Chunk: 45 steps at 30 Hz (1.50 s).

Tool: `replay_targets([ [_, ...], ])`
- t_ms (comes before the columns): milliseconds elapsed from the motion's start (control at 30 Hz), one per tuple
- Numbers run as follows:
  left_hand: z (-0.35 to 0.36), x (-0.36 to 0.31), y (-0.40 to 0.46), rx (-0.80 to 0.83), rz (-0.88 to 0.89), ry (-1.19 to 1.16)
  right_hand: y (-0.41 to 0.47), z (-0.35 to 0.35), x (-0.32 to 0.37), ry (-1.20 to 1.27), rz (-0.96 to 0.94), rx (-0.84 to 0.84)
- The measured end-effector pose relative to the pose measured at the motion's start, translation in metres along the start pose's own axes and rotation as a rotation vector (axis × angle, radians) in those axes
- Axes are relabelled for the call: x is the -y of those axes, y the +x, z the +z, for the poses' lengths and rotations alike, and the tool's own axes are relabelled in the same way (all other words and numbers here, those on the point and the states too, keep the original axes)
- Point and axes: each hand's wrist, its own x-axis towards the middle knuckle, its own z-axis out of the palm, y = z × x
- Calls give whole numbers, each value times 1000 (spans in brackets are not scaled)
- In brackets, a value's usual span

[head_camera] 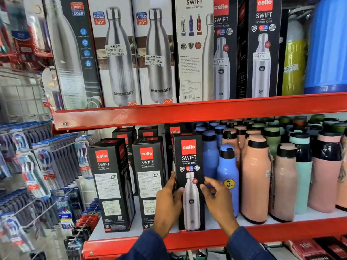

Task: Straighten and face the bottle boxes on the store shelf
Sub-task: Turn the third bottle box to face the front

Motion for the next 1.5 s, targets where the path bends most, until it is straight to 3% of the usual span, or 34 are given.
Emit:
replay_targets([
  [1133,-6,5,-16,11,-44,37,-12,10,-2,41,14,82],
  [1333,-18,8,-28,13,-24,41,-31,9,10,89,51,-67],
  [1433,-36,2,-42,-54,-8,61,-47,11,36,81,-40,-156],
  [1500,-50,-3,-51,-140,22,87,-57,22,55,90,-88,-115],
])
